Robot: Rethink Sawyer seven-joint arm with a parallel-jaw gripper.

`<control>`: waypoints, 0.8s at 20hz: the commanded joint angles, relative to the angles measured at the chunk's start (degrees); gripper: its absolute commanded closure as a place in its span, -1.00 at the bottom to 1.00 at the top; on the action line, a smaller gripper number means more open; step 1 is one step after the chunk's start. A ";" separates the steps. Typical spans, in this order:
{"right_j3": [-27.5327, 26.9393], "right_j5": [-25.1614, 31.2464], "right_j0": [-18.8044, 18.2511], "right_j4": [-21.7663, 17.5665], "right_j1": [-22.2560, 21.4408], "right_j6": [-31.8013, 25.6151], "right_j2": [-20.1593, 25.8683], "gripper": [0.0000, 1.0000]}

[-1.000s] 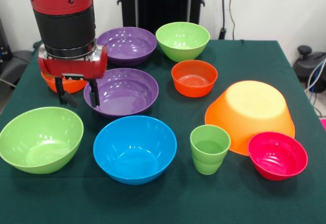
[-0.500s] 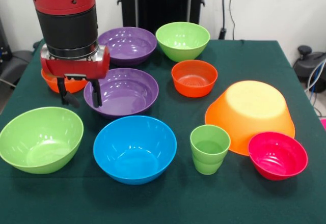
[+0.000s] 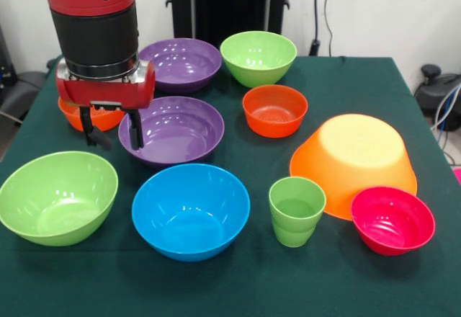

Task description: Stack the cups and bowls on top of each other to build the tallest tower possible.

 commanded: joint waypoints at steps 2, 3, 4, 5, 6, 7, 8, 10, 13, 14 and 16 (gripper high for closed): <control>-1.57 6.94 2.15 -2.19 1.55 -10.05 2.39 -1.00; -2.04 7.65 2.10 -2.18 1.49 -10.63 2.51 -1.00; -2.38 8.04 1.95 -2.24 1.54 -11.16 2.58 -1.00; -2.81 8.36 1.80 -2.23 1.79 -11.58 2.71 -1.00; -3.02 8.47 1.74 -2.28 1.98 -11.70 2.72 -1.00; -3.41 8.32 1.64 -2.45 2.30 -12.02 2.83 -1.00; -3.77 7.79 1.59 -2.66 2.85 -12.07 2.91 -1.00; -4.16 6.85 1.49 -2.82 3.86 -11.97 3.13 -1.00; -4.67 5.14 1.35 -3.38 5.12 -11.86 3.19 -1.00; -4.91 5.15 1.31 -3.47 5.24 -12.09 3.22 -1.00; -6.06 6.09 1.15 -3.84 5.37 -13.50 3.29 -1.00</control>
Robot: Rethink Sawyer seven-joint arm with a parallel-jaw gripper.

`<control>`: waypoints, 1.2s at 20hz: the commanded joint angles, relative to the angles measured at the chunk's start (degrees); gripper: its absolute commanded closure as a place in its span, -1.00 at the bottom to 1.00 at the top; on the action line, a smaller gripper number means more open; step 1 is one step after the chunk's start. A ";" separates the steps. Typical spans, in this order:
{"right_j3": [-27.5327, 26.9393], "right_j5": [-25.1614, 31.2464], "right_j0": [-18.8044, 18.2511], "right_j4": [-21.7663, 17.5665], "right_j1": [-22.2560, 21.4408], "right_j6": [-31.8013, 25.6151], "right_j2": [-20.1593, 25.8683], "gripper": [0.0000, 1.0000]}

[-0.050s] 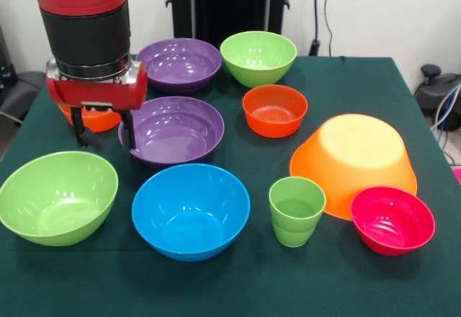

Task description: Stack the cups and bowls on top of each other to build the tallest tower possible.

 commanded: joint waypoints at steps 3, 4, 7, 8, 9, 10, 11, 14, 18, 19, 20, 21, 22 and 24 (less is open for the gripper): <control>-5.43 5.40 0.83 -3.98 5.42 -15.34 3.57 -1.00; -5.66 5.17 0.81 -4.01 5.79 -15.41 3.61 -1.00; -5.26 3.30 0.84 -3.92 6.89 -14.44 3.65 -1.00; -4.59 2.19 0.92 -3.86 7.14 -13.60 3.58 -1.00; -3.92 1.08 0.99 -3.80 7.38 -12.76 3.52 -1.00; -3.25 -0.17 1.08 -3.82 7.56 -11.85 3.44 -1.00; -2.47 -1.43 1.10 -3.89 7.63 -10.98 3.31 -1.00; -1.87 -3.46 1.08 -4.15 8.37 -10.18 3.35 -1.00; -1.86 -4.59 1.19 -4.69 8.74 -9.96 3.15 -1.00; -1.76 -4.82 1.22 -4.77 8.72 -9.86 3.09 -1.00; -1.65 -4.97 1.22 -4.82 8.70 -9.80 3.05 -1.00; -1.64 -5.01 1.27 -4.80 8.71 -9.73 3.01 -1.00; -1.63 -5.04 1.33 -4.81 8.69 -9.71 2.96 -1.00; -1.57 -5.11 1.44 -4.83 8.60 -9.59 2.81 -1.00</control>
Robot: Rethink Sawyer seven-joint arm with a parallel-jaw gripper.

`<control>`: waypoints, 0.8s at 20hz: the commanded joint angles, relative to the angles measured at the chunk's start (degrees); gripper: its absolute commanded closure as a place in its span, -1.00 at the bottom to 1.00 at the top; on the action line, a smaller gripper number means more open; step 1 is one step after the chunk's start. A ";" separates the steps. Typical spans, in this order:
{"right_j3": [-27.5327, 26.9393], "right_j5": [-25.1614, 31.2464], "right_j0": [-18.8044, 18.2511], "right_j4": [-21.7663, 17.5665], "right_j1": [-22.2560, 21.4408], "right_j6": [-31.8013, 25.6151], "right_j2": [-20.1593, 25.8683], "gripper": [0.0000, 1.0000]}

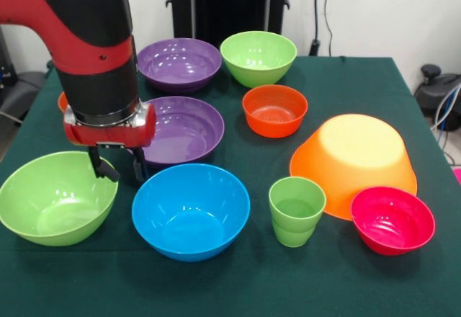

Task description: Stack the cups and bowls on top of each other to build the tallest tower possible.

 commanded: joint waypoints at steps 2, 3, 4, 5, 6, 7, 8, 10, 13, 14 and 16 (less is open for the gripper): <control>1.42 -4.30 1.66 -4.84 1.18 -9.57 2.69 -1.00; 1.27 -4.24 1.73 -4.83 1.25 -9.58 2.63 -1.00; 1.25 -4.24 1.73 -4.82 1.27 -9.65 2.62 -1.00; 1.22 -4.24 1.73 -4.80 1.30 -9.73 2.60 -1.00; 1.22 -4.31 1.71 -4.79 1.31 -9.81 2.61 -1.00; 1.04 -4.18 1.78 -4.75 1.39 -9.82 2.57 -1.00; 1.01 -4.20 1.80 -4.74 1.37 -9.89 2.56 -1.00; 0.91 -4.08 1.86 -4.67 1.37 -9.88 2.54 -1.00; 1.01 -3.03 1.68 -4.56 0.54 -10.56 2.50 -1.00; 0.86 -1.77 1.65 -4.41 -0.17 -11.22 2.48 -1.00; 0.12 1.24 1.74 -3.94 -1.56 -12.38 2.45 -1.00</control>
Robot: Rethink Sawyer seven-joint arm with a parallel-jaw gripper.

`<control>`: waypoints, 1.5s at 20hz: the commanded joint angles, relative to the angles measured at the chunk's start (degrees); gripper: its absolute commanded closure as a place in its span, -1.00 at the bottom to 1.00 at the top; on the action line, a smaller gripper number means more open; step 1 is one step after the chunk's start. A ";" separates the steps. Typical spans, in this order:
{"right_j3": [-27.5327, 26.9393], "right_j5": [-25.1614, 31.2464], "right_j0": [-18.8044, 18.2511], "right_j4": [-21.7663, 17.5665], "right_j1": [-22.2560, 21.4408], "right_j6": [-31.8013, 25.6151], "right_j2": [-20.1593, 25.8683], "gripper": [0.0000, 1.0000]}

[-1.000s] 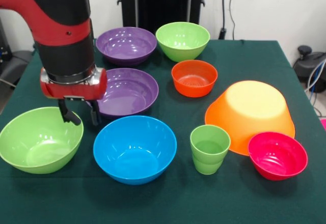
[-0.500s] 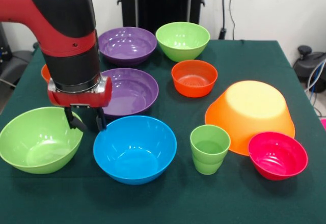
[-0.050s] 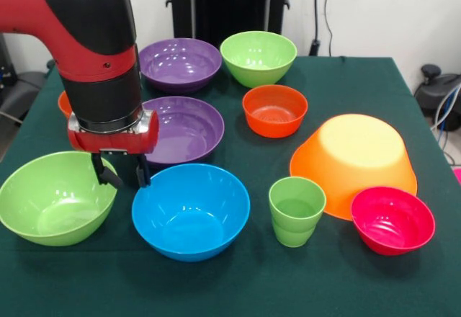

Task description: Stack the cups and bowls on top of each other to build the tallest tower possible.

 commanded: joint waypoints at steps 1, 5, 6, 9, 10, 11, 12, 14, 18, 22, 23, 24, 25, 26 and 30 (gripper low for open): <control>-0.20 4.50 1.74 -3.71 -3.03 -12.91 2.43 -1.00; -1.23 6.74 1.85 -3.53 -4.08 -13.79 2.37 -1.00; -1.39 6.71 1.83 -3.57 -3.96 -13.80 2.39 -1.00; -2.19 5.67 1.80 -4.05 -2.95 -13.66 2.47 -1.00; -2.32 5.46 1.78 -4.14 -2.76 -13.72 2.51 -1.00; -1.96 5.67 1.75 -4.20 -3.21 -13.73 2.33 -1.00; -1.78 6.47 1.81 -4.11 -4.07 -13.89 2.17 -1.00; -2.02 8.43 1.95 -3.91 -5.31 -14.49 2.04 -1.00; -1.90 6.19 1.09 -3.81 -3.31 -14.35 2.83 -1.00; -1.98 -2.39 0.95 -6.55 1.90 -11.55 1.95 -1.00; -1.49 -5.19 0.86 -7.06 2.98 -10.40 1.83 -1.00; -1.51 -6.37 1.05 -7.55 3.70 -9.55 1.32 -1.00; -1.53 -7.54 1.23 -8.04 4.42 -8.69 0.81 -1.00; -1.65 -8.50 1.31 -8.50 4.84 -8.62 0.68 -1.00; -1.24 -10.69 1.65 -10.03 5.43 -7.29 -0.24 -1.00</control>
